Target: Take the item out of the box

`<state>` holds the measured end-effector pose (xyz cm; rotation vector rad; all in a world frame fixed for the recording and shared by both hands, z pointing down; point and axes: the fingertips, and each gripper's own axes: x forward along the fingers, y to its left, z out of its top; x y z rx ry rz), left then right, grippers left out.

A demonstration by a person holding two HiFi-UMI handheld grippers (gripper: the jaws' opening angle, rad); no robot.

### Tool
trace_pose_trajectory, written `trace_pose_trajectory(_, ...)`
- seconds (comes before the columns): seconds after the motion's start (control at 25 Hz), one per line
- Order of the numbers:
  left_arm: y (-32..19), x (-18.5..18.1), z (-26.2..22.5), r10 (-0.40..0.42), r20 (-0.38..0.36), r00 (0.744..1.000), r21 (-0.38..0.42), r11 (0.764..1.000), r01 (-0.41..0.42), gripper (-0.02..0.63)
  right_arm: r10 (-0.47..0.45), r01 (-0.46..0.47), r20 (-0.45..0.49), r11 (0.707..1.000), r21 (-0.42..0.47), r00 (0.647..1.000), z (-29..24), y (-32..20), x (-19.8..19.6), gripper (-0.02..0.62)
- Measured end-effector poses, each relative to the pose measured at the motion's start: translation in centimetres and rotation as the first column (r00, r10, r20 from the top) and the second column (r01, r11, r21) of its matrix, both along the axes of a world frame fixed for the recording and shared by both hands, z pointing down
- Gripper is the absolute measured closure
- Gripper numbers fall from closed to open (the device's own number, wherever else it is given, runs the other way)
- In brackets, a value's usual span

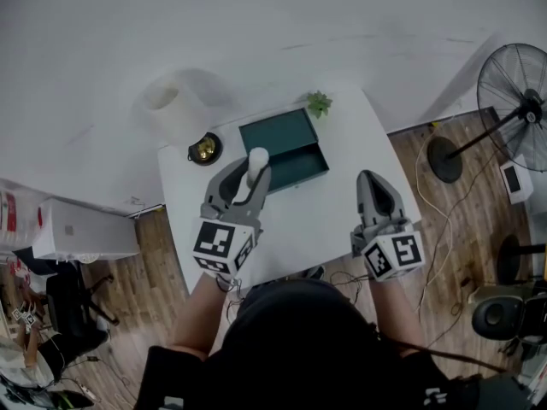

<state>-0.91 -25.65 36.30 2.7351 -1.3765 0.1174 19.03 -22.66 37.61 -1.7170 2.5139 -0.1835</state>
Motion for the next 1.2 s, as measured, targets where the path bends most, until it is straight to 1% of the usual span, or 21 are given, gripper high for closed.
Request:
trace_pose_trajectory(0.28, 0.2, -0.3, 0.4, 0.001, 0.005, 1.0, -0.011, 1.0, -0.001, 0.477, 0.003, -0.003, -0.021, 1.0, -0.001, 1.0, 0.0, 0.5, -0.3, 0.592)
trace_pose_trajectory(0.72, 0.5, -0.5, 0.8, 0.011, 0.009, 1.0, -0.026, 1.0, -0.011, 0.477, 0.005, -0.006, -0.025, 1.0, -0.014, 1.0, 0.4, 0.9, -0.7, 0.592)
trace_pose_trajectory(0.88, 0.3, -0.8, 0.9, 0.012, 0.003, 1.0, -0.018, 1.0, -0.012, 0.477, 0.01, -0.01, -0.028, 1.0, -0.011, 1.0, 0.3, 0.9, -1.0, 0.592)
trace_pose_trajectory(1.04, 0.5, -1.1, 1.1, 0.017, 0.0, 1.0, -0.025, 1.0, -0.017, 0.477, 0.016, -0.017, -0.029, 1.0, -0.021, 0.999, 0.5, 1.2, -1.2, 0.592)
trace_pose_trajectory(1.2, -0.3, -1.2, 0.9, 0.018, -0.005, 1.0, -0.013, 1.0, -0.018, 0.477, 0.016, -0.016, -0.034, 1.0, -0.011, 0.999, 0.3, 0.4, -1.3, 0.592)
